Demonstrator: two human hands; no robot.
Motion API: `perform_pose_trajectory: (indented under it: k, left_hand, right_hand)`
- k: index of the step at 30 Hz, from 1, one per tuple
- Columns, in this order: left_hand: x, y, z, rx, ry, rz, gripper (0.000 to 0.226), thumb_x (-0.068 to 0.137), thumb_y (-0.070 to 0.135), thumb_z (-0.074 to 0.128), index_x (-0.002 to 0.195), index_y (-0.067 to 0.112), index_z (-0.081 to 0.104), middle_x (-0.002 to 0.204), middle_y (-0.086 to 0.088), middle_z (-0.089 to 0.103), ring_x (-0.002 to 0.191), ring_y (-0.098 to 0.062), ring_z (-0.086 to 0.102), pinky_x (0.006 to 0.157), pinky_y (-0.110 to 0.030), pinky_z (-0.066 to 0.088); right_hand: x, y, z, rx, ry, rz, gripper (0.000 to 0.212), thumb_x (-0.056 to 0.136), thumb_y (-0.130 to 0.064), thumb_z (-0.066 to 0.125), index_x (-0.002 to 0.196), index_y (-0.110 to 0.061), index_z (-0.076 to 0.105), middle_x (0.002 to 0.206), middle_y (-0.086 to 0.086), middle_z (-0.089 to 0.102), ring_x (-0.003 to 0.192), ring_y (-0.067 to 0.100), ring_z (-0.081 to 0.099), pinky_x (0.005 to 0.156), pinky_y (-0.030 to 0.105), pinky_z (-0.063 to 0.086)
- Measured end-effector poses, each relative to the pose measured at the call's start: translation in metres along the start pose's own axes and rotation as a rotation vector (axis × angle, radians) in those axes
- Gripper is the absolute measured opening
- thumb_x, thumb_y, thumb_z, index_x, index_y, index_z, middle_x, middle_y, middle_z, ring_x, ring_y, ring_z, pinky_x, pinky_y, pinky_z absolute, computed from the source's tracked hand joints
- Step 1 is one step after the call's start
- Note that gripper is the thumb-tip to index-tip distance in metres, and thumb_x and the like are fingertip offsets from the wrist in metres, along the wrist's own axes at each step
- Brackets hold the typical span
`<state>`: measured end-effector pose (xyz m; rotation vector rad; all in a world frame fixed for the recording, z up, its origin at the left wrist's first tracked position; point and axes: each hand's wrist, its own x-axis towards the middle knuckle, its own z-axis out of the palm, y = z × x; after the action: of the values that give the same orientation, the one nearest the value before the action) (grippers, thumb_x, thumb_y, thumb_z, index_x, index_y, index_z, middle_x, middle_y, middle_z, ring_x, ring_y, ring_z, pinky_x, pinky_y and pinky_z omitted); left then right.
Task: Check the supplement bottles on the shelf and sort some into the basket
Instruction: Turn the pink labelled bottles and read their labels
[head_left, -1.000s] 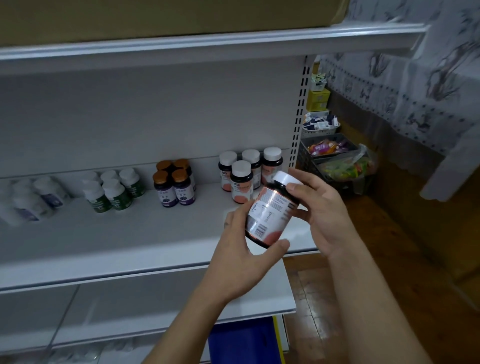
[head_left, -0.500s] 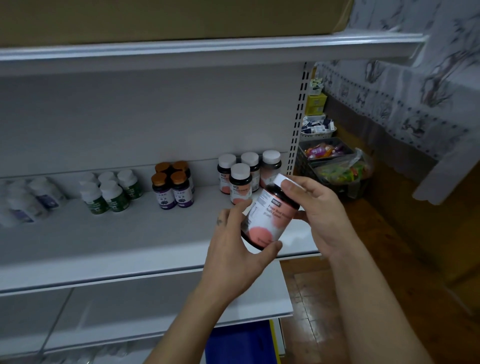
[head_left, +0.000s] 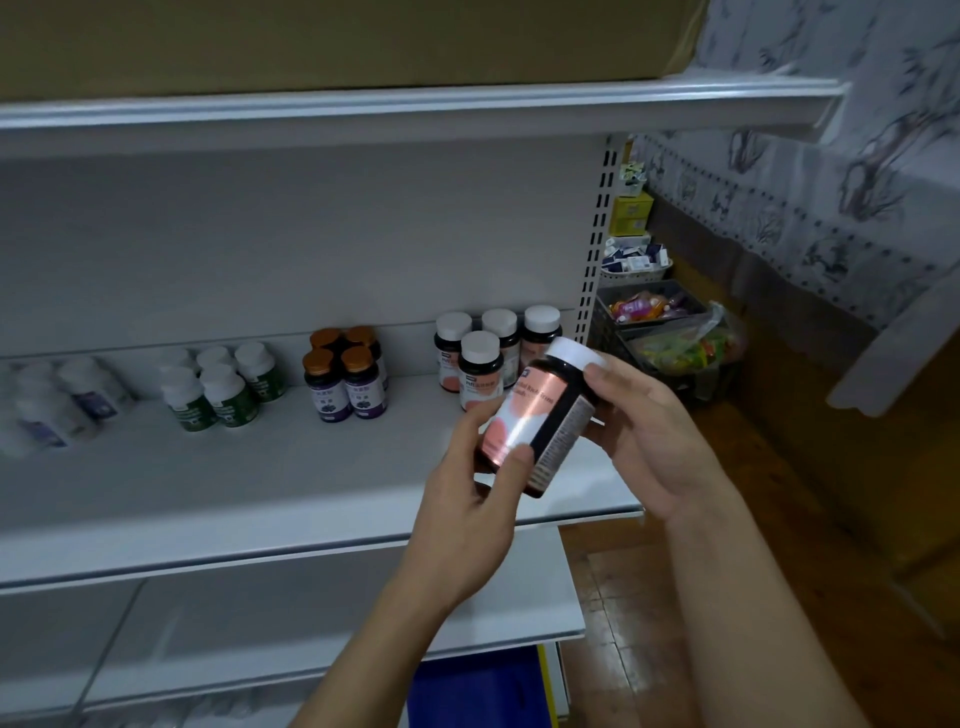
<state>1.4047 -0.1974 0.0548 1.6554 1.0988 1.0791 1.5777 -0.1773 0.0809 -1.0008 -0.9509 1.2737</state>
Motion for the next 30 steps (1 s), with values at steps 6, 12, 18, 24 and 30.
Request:
perform_pose_trajectory:
  k: [6,12,18,24,30]
  left_hand:
    - [0.001,0.002,-0.001,0.012,-0.049,-0.08,0.026,0.101,0.033,0.042,0.125,0.043,0.046,0.103,0.013,0.063,0.077,0.004,0.058,0.062,-0.009,0.045]
    - [-0.001,-0.003,0.001,0.281,-0.058,0.025,0.066,0.082,0.049,0.068,0.137,0.046,0.033,0.12,0.022,0.045,0.109,0.006,0.049,0.085,-0.013,0.047]
    - [0.0,-0.003,0.002,0.385,-0.034,0.052,0.087,0.063,0.058,0.079,0.133,0.046,0.031,0.114,0.02,0.033,0.113,-0.005,0.045,0.093,-0.025,0.046]
    - [-0.003,-0.005,-0.002,0.337,-0.021,0.03,0.079,0.071,0.047,0.077,0.136,0.042,0.033,0.118,0.018,0.041,0.106,0.007,0.044,0.082,-0.01,0.042]
    - [-0.014,-0.004,-0.003,0.135,-0.049,-0.023,0.059,0.084,0.036,0.07,0.133,0.04,0.037,0.114,0.016,0.057,0.093,0.004,0.059,0.071,-0.01,0.048]
  right_hand:
    - [0.001,0.0,0.0,-0.043,0.06,0.008,0.037,0.084,-0.022,0.064,0.12,-0.018,0.063,0.101,0.004,0.071,0.099,0.019,0.066,0.077,0.033,0.054]
    - [-0.002,-0.004,0.006,-0.199,0.12,-0.026,0.024,0.085,-0.016,0.069,0.108,-0.023,0.067,0.094,-0.003,0.073,0.083,0.009,0.07,0.06,0.02,0.052]
    - [-0.007,-0.005,0.012,-0.319,0.195,-0.079,0.027,0.079,-0.031,0.076,0.102,-0.017,0.069,0.089,-0.002,0.073,0.076,0.006,0.068,0.055,0.013,0.048]
    - [-0.013,-0.007,0.017,-0.364,0.16,-0.063,0.049,0.069,-0.053,0.071,0.104,-0.019,0.069,0.092,-0.004,0.073,0.085,0.011,0.069,0.063,0.023,0.054]
    - [-0.015,-0.002,0.013,-0.293,0.071,-0.002,0.048,0.069,-0.045,0.068,0.109,-0.019,0.069,0.103,0.0,0.072,0.099,0.016,0.067,0.072,0.026,0.054]
